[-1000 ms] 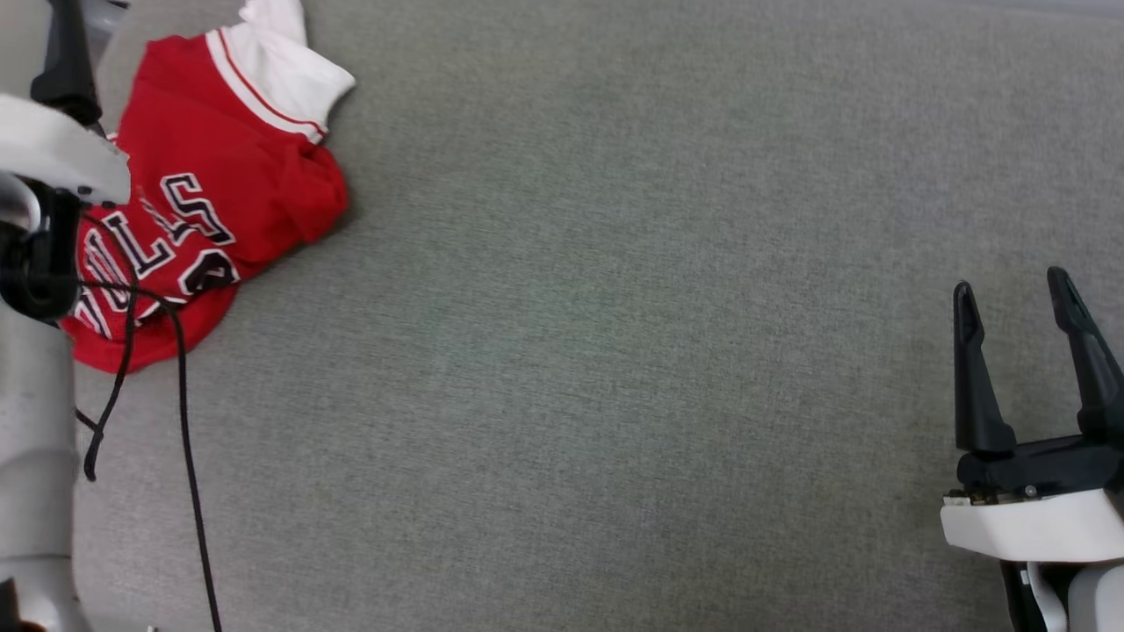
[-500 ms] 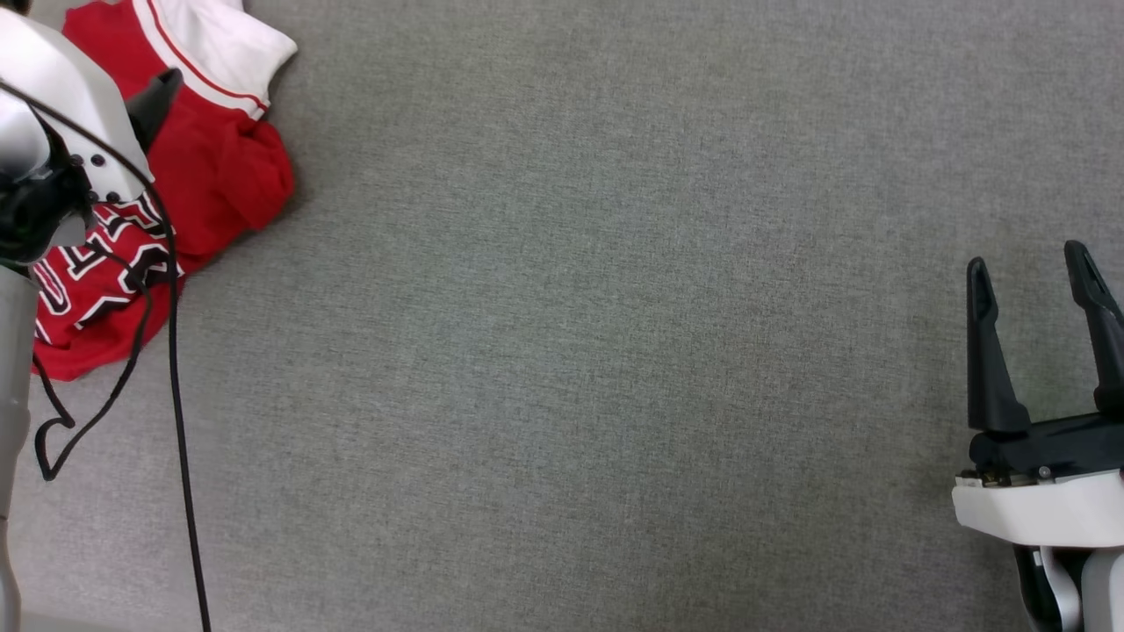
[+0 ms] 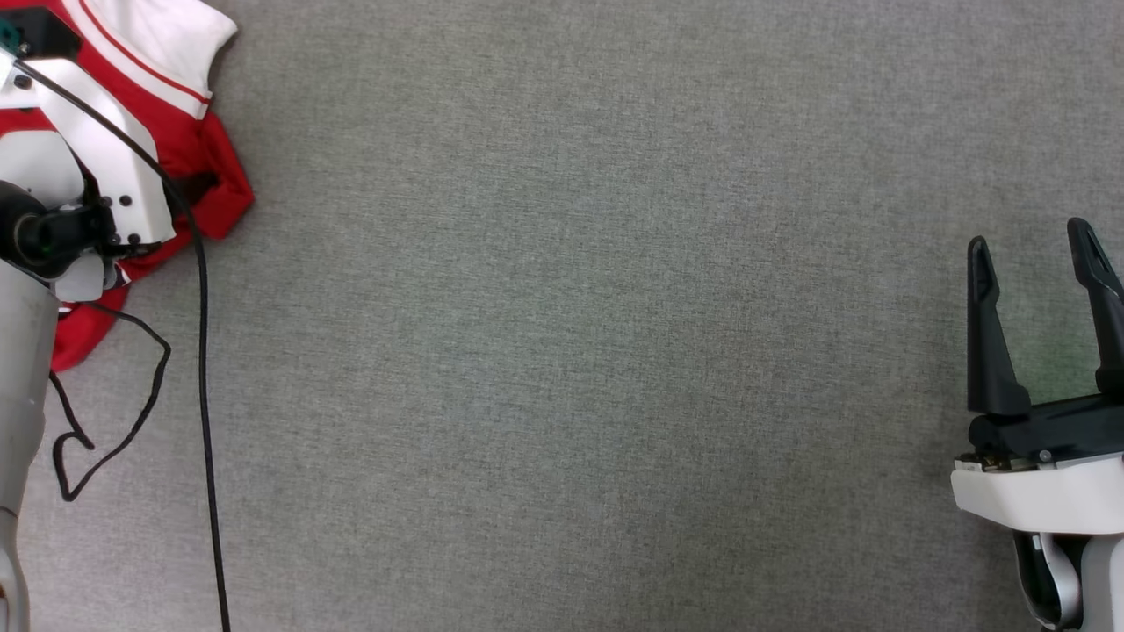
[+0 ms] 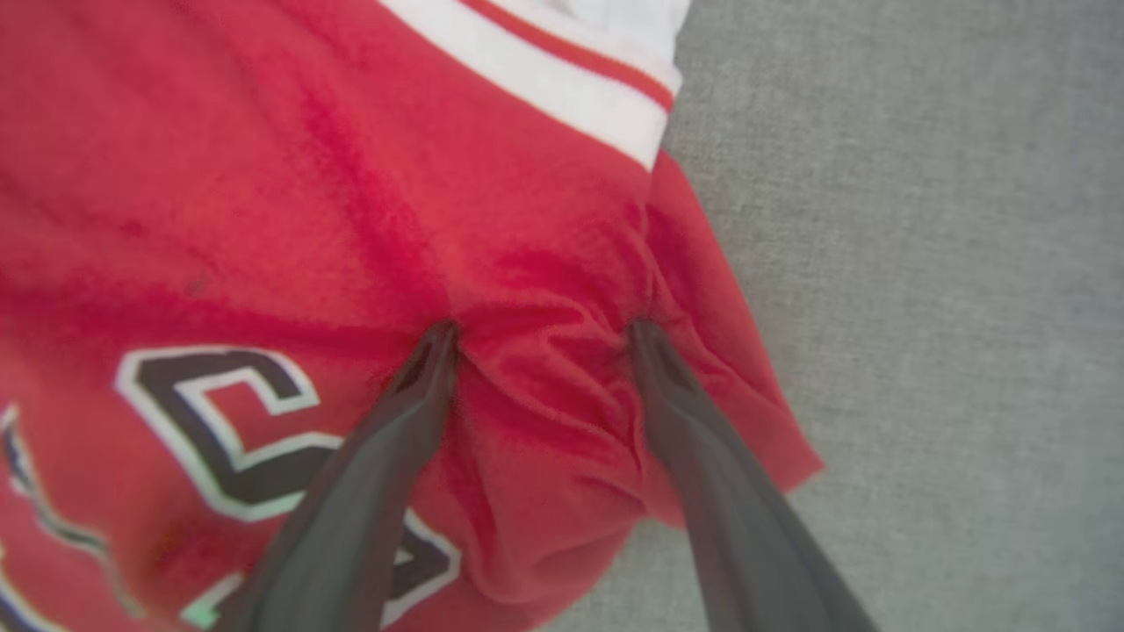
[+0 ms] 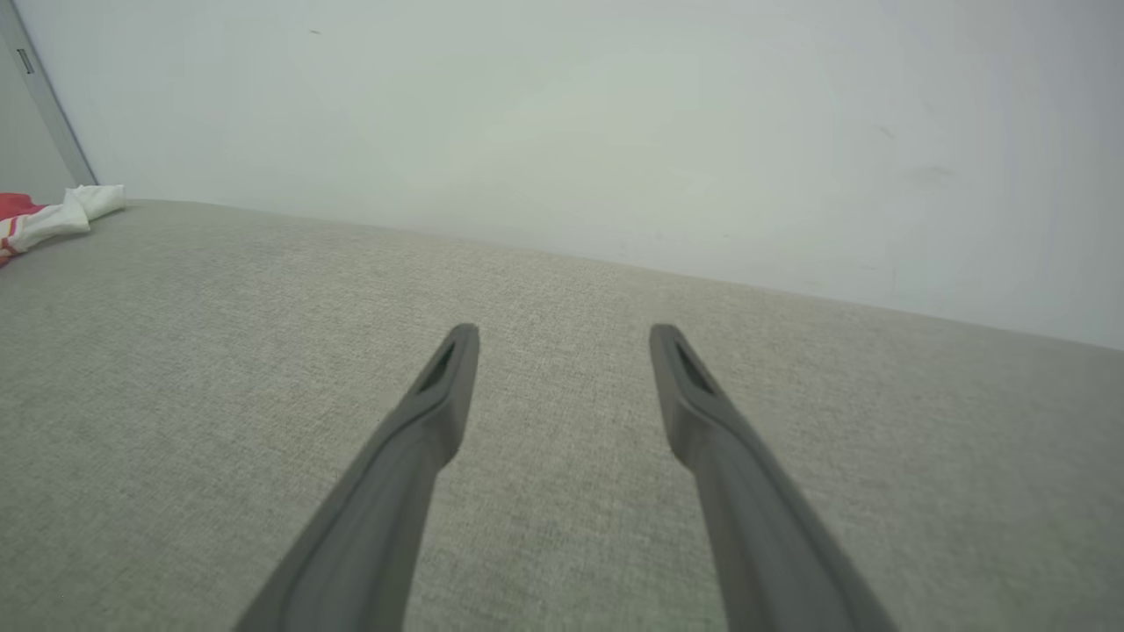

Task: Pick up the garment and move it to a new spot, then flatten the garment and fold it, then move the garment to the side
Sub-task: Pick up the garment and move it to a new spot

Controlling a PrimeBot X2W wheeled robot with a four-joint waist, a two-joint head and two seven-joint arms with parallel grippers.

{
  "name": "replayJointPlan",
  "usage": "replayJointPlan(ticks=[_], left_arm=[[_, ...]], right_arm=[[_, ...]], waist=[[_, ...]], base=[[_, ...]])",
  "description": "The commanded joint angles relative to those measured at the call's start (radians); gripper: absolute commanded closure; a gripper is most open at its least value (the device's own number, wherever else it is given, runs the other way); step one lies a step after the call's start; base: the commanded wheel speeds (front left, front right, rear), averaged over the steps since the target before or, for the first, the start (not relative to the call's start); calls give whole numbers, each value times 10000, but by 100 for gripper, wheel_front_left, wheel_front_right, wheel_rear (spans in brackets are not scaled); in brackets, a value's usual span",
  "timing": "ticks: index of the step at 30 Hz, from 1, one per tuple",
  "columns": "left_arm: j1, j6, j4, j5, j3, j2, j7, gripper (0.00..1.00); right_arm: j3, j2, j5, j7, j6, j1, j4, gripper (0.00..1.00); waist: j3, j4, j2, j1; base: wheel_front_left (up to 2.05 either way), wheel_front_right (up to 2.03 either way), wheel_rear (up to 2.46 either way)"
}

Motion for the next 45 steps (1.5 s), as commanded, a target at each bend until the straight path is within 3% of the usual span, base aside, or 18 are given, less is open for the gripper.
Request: replayJointPlan(ticks=[1,2,4,5,9,17,25,37,45], left_arm=[[400,-4,425,-66,-250,-280,130,0],[445,-2,569,-90,-334,-327,124,0],[523,-2,659,-94,-527,-340,44,73],[528,-4,675,-137,-622,-350,-6,100],[414,-10,248,-376,-971,-180,-484,100],[-247,-4,-1074,-637,-1897,555,-2438,100],[-804,-5,-2660,-766,-3296,876,-3345,100],[-1182,-5,-4600,-808,-5277,323,-4306,100],[-1639,-5,-5027,-903,-6875,-614,-4951,100]], right_arm=[[17,-23,39,-24,-7,-226,20,0],[15,-11,40,-24,-7,-230,30,0],[7,14,31,-24,-7,-216,62,0],[-9,29,24,-24,-7,-195,89,0],[6,65,78,-24,-7,-129,172,0],[265,243,191,-24,-7,51,505,0],[324,487,312,-24,-7,271,789,0],[258,722,415,-24,-7,408,910,0],[77,757,693,-24,-7,295,936,0]], waist=[[82,-84,0,0],[89,-101,0,0],[70,-113,0,0],[38,-107,0,0],[-239,-30,0,0],[-1223,130,0,0],[-2083,64,0,0],[-2597,-871,0,0],[-2528,-1927,0,0]], base=[[0,0,0],[0,0,0],[0,0,0],[0,0,0],[0,0,0],[0,0,0],[0,0,0],[0,0,0],[0,0,0]])
